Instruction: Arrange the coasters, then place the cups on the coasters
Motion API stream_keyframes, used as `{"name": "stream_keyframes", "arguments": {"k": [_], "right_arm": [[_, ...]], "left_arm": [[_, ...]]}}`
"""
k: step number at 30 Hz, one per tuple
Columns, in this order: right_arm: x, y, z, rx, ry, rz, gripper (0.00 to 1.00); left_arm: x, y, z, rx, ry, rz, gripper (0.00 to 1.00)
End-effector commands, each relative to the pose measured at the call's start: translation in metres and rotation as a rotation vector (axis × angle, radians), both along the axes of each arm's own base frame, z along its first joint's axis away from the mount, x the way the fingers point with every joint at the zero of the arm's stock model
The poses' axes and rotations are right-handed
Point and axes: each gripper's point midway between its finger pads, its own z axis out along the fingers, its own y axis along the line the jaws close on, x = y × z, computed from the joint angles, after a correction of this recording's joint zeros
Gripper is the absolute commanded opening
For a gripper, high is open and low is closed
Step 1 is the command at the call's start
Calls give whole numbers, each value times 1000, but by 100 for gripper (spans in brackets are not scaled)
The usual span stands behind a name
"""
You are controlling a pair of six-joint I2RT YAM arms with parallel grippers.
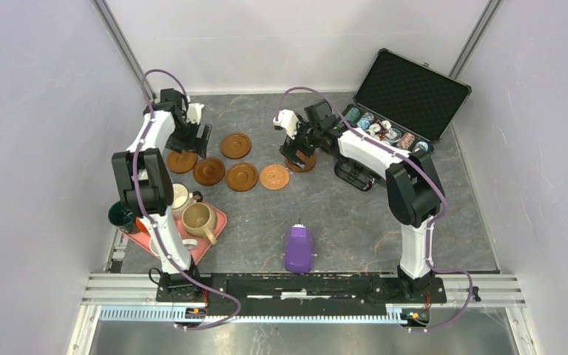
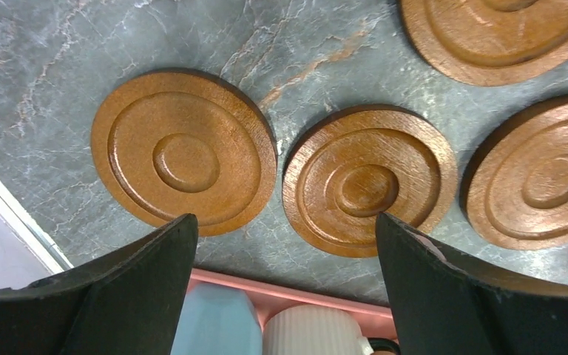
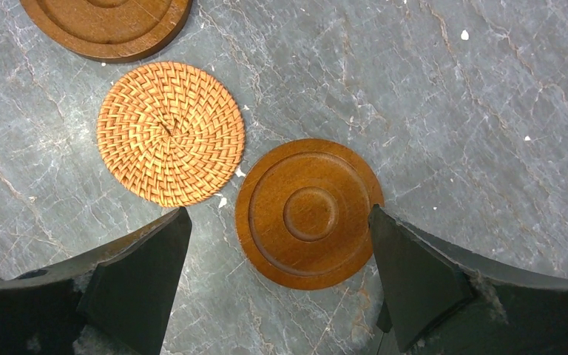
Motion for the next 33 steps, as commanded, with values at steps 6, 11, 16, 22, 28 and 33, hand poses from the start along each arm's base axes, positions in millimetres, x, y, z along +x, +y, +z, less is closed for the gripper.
{"name": "stream_keyframes", "arguments": {"k": [6, 11, 16, 22, 28, 33], "right_arm": [[-8, -4, 9, 29, -13, 0, 98], [-20, -22, 23, 29, 3, 0, 98], [-31, -54, 40, 48, 8, -22, 98], [-45, -78, 51, 92, 12, -32, 98], [-42, -97, 63, 116, -6, -70, 98], [-39, -108, 64, 143, -4, -97, 98]], "left_arm": [[18, 53, -8, 150, -21, 75, 72], [22, 68, -19, 211, 8, 79, 66], [28, 77, -34, 246, 39, 90, 63], [46, 85, -46, 273, 40, 104, 58], [77, 94, -43, 296, -13, 129, 57], [100, 99, -44, 306, -52, 142, 57]]}}
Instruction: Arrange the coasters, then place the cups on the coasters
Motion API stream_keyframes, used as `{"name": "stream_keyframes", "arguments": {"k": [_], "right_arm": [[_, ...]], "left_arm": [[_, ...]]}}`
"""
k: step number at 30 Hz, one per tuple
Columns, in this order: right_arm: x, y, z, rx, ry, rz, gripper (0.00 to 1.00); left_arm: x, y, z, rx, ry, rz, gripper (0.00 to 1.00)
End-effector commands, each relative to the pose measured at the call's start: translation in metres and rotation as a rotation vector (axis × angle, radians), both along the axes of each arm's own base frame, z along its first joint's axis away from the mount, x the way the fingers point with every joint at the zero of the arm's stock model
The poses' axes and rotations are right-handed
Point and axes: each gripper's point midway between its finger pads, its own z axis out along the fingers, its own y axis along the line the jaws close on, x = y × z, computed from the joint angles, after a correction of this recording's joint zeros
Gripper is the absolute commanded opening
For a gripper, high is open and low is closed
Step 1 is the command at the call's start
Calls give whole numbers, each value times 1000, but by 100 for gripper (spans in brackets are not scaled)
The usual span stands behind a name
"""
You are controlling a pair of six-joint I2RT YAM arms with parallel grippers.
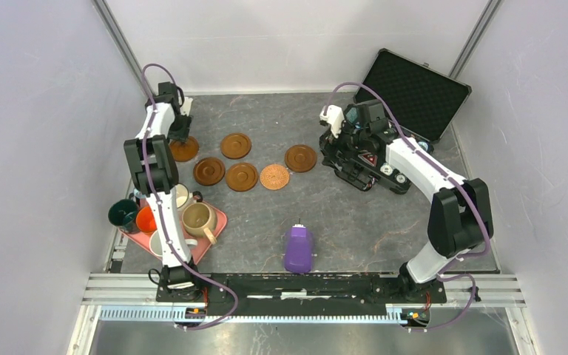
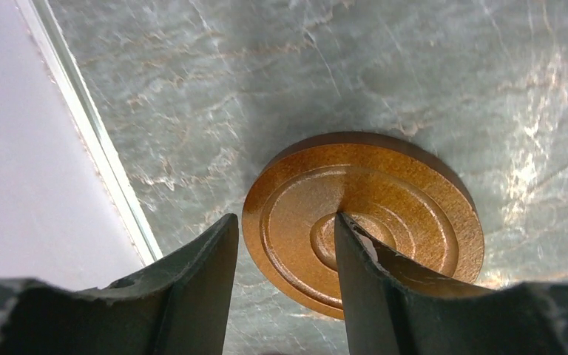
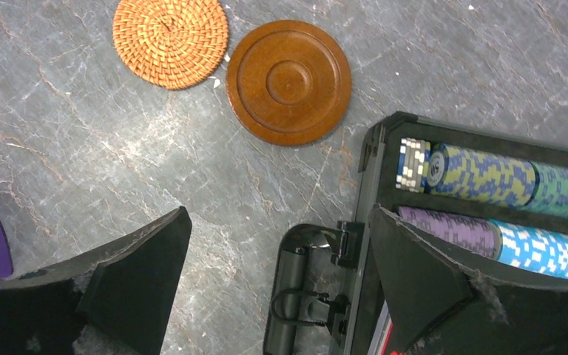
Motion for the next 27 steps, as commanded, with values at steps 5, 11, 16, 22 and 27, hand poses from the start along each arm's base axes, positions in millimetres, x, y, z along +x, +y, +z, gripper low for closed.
{"name": "stream_keyframes", "arguments": {"k": [5, 11, 16, 22, 27], "right_arm": [[2, -9, 16, 54, -36, -12, 98], [0, -11, 12, 57, -25, -15, 98], [0, -12, 9, 56, -20, -21, 98], [0, -13, 14, 63, -27, -24, 98], [-5, -14, 21, 70, -30, -20, 98]], "left_arm": [[44, 14, 4, 58, -98, -4, 58], [64, 18, 5, 58, -164, 13, 59], [77, 9, 11, 6, -209, -9, 60], [77, -3, 61, -50, -291, -8, 67], [36, -44, 124, -199, -295, -161, 85]]}}
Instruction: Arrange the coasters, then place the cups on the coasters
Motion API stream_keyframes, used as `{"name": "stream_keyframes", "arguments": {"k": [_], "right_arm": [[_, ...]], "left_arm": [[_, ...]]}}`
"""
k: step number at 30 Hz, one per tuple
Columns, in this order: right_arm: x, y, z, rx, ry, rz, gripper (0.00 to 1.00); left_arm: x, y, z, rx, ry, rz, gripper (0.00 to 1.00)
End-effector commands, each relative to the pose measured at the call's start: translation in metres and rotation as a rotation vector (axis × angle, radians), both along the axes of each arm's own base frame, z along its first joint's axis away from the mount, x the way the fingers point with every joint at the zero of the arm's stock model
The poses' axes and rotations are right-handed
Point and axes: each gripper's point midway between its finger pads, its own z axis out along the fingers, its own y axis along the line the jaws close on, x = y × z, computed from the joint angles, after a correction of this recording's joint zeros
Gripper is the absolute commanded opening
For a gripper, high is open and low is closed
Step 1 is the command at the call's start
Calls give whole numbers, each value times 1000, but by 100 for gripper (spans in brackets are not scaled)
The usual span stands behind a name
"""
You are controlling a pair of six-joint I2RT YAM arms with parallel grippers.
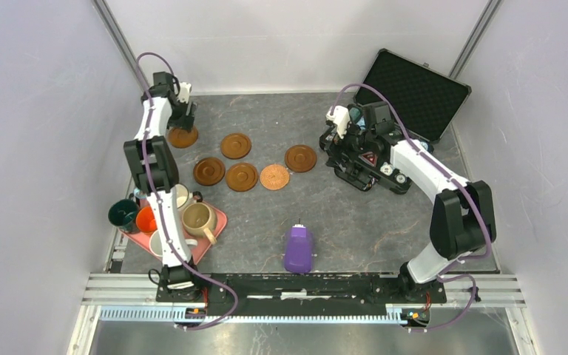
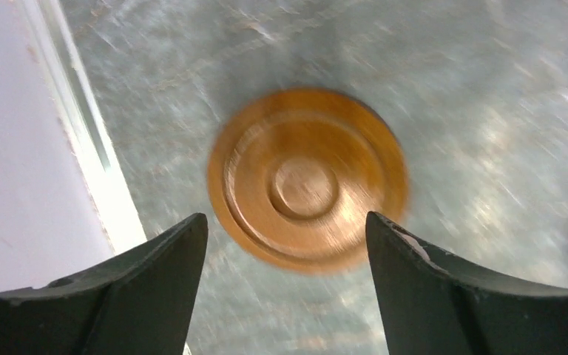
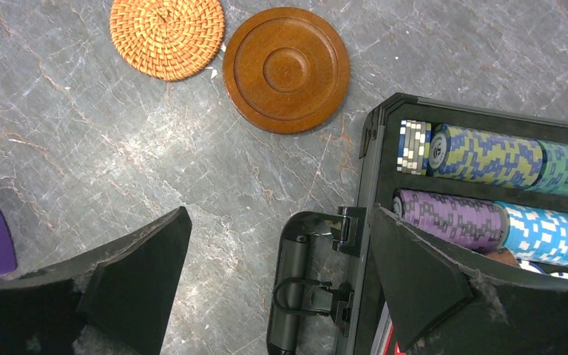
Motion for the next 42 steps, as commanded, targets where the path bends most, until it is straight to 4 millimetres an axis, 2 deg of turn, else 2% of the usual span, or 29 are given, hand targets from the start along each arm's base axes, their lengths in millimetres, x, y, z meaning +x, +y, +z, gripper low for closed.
{"name": "stream_keyframes", "arguments": {"k": [1, 2, 3, 4, 6, 8, 13, 20, 26, 35, 42], "right_arm": [[-5, 3, 29, 46, -56, 16, 98], [-8, 2, 30, 47, -57, 19, 98], [-9, 1, 31, 46, -57, 19, 98], [-11, 1, 31, 45, -58, 19, 98], [-16, 0, 31, 46, -56, 21, 98], [-20, -1, 32, 50, -60, 24, 98], [-28, -2, 28, 49, -62, 37, 98], [-32, -7, 7, 20, -33, 33, 98], [-33, -8, -1, 14, -28, 33, 98], [-32, -9, -6, 5, -24, 30, 98], [-32, -10, -6, 2, -31, 31, 98]], "left_arm": [[-38, -48, 107, -159, -99, -184, 88], [-55, -57, 113, -184, -86, -230, 92], [-72, -64, 107, -205, -44, -265, 94], [-86, -70, 111, -216, -28, -307, 94], [-115, -77, 99, -241, 45, -347, 95], [-135, -82, 89, -255, 91, -368, 95], [-163, -89, 61, -286, 154, -381, 89], [-167, -82, 25, -236, 154, -330, 85], [-157, -74, 3, -204, 169, -280, 83], [-145, -93, -21, -165, 207, -300, 76], [-122, -118, -36, -129, 226, -333, 62]]}}
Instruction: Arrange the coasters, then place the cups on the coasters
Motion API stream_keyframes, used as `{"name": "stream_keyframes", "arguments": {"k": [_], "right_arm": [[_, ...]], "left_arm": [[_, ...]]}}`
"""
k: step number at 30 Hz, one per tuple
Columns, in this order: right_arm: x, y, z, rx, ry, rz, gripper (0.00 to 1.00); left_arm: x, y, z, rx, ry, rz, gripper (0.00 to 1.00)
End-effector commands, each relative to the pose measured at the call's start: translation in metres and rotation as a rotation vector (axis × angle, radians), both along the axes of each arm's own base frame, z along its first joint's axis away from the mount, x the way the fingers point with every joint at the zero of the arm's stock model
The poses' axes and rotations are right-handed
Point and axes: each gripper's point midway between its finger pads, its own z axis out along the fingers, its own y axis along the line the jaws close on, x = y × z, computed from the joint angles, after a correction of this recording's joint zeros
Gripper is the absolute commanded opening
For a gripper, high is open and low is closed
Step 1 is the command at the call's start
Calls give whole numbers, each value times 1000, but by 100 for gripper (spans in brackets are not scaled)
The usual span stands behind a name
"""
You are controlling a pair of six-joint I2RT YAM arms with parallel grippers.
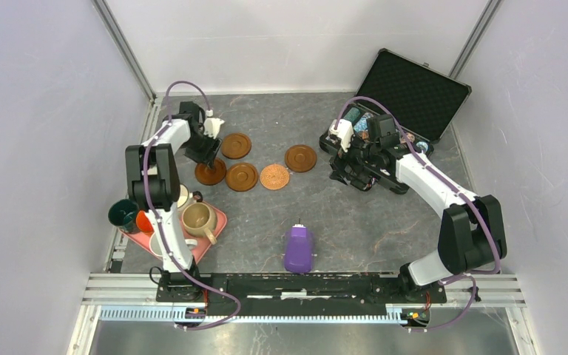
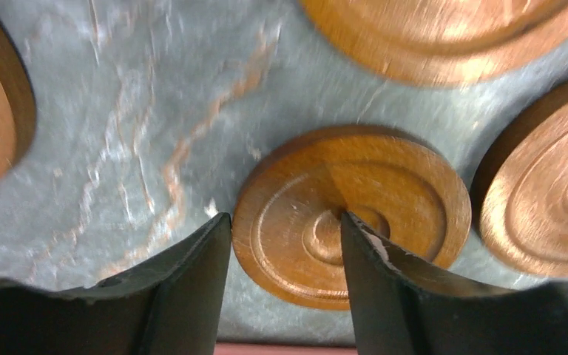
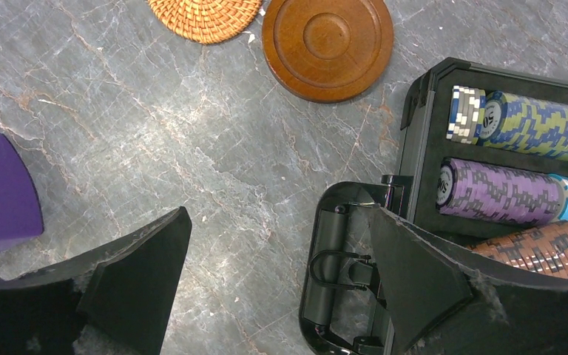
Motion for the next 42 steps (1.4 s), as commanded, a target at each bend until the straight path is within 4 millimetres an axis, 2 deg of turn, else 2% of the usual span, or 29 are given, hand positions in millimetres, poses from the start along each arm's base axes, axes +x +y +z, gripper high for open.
{"name": "stream_keyframes", "arguments": {"k": [1, 8, 11, 16, 24, 27, 33, 42], "right_arm": [[5, -3, 3, -2, -39, 1, 98], [6, -6, 1, -8, -38, -9, 98], [6, -6, 0, -8, -35, -10, 98], [6, -6, 2, -3, -39, -10, 98], [4, -4, 1, 5, -32, 0, 98], [4, -4, 1, 6, -30, 0, 98], [3, -3, 0, 8, -28, 2, 98], [4, -3, -1, 7, -28, 1, 98]], "left_arm": [[32, -29, -7, 23, -42, -16, 60], [75, -83, -9, -10, -71, -50, 55], [87, -90, -3, -22, -94, -43, 55], [79, -64, -3, 24, -67, -16, 55], [54, 16, 7, 42, -47, 99, 54], [49, 30, 7, 63, -39, 107, 54], [56, 37, 12, 68, -61, 137, 54], [64, 12, 5, 6, -50, 117, 54]]}}
